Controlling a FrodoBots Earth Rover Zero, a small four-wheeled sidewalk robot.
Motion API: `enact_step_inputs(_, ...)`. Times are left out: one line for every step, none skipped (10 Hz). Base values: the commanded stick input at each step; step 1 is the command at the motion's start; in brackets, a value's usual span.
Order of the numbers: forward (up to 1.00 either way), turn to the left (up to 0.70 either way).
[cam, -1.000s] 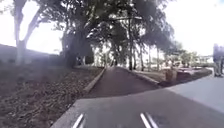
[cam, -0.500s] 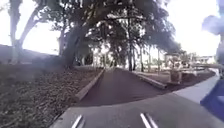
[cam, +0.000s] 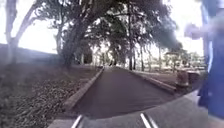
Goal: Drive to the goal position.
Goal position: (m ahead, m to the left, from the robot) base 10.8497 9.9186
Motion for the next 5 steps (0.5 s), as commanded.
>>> enact_step_inputs(0.98,0.0)
enact_step_inputs(0.98,0.0)
enact_step_inputs(0.98,0.0)
enact_step_inputs(0.98,0.0)
enact_step_inputs(0.99,0.0)
